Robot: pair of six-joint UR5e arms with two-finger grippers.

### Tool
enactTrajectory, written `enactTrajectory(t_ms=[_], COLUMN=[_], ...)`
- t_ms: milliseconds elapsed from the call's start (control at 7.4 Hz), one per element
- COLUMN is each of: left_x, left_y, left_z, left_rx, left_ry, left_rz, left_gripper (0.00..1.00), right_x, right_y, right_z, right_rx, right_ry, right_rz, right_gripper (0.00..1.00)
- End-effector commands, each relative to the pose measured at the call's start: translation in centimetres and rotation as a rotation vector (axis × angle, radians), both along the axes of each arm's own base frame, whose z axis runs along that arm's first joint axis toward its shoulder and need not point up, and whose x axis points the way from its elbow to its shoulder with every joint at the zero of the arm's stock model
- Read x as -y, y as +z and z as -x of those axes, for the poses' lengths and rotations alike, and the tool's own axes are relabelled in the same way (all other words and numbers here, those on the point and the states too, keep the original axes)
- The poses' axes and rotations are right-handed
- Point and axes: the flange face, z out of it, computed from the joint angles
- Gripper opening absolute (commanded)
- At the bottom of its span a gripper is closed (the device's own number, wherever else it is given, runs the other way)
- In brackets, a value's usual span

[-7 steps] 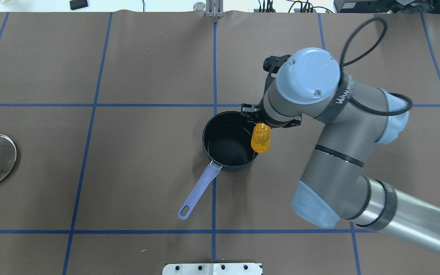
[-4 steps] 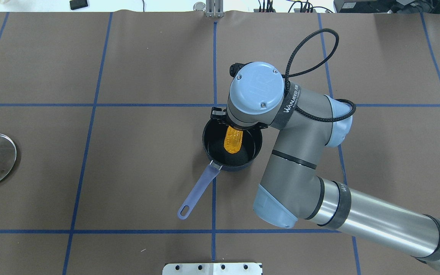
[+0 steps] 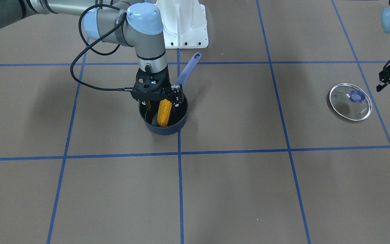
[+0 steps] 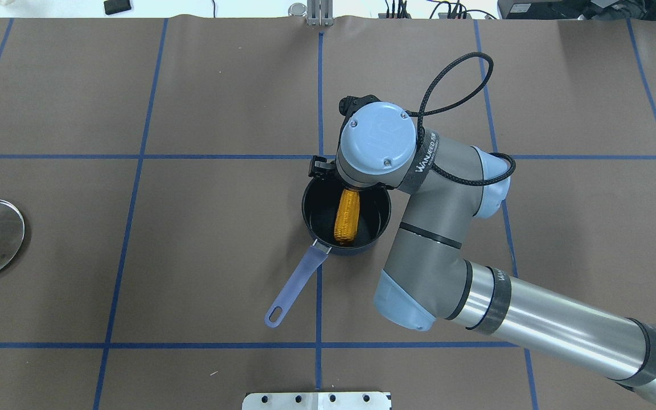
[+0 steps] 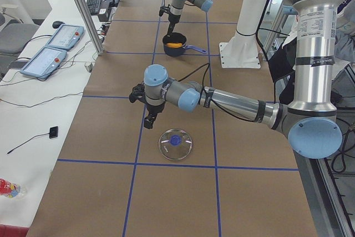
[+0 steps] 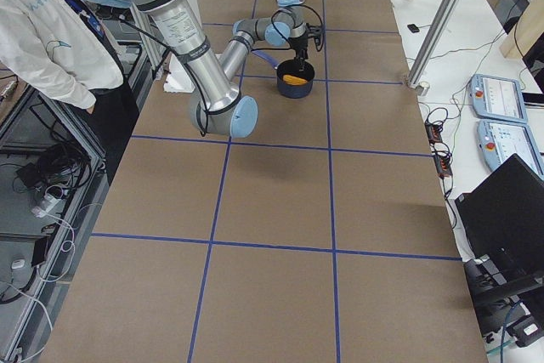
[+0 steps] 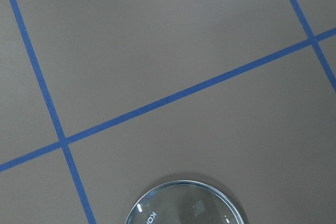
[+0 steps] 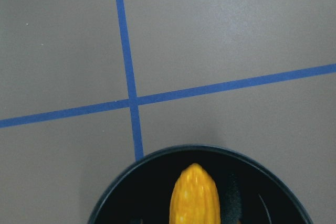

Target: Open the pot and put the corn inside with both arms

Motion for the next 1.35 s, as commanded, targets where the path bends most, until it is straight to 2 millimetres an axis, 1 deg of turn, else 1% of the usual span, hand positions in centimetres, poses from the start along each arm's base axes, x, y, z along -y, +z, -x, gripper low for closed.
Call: enactTrajectory(t_ms=[0,135,270,405,541,676,811,946,1081,1216], left_x=[-0.6,-0.7,-1.2,-1.4,-2.1,-2.4,-2.6,-3.2,-3.5,-4.6], left_y=[0.5,0.6,1.9,2.2,3.4,3.9,4.3,5.3,5.2,6.0], left_z=[0.2,0.2,0.3,3.1,3.7,3.9,5.0,8.3,10.5,11.5], left_rx=[0.006,0.004,-0.015,-0.016,-0.008,0.007,0.024,0.042,0.044,0.039], left_ry=[0.005,0.0,0.008,-0.042,-0.052,-0.053,0.02,0.079,0.069,0.046], left_rz=[-0.004,0.013,0.089,0.098,0.154,0.221,0.158,0.139,0.183,0.21], left_gripper=[0.98,0.98,0.98,0.98,0.98,0.98,0.98,0.98,0.98,0.98], right_x=[3.4,6.0,8.5,11.1,13.3,14.9,15.4,15.5,14.1,11.7], right_y=[1.1,3.4,6.0,7.2,9.8,14.2,18.4,21.9,27.6,33.3], right_z=[-3.6,-6.9,-10.6,-15.1,-20.0,-25.2,-29.7,-33.9,-39.1,-44.5], right_rx=[-0.008,-0.03,-0.049,-0.05,-0.061,-0.104,-0.141,-0.133,-0.13,-0.126], right_ry=[-0.006,-0.032,-0.069,-0.12,-0.161,-0.219,-0.3,-0.347,-0.393,-0.437], right_rz=[0.012,0.011,-0.007,-0.034,-0.044,-0.082,-0.124,-0.128,-0.12,-0.117], right_gripper=[1.0,1.0,1.0,1.0,1.0,1.0,1.0,1.0,1.0,1.0])
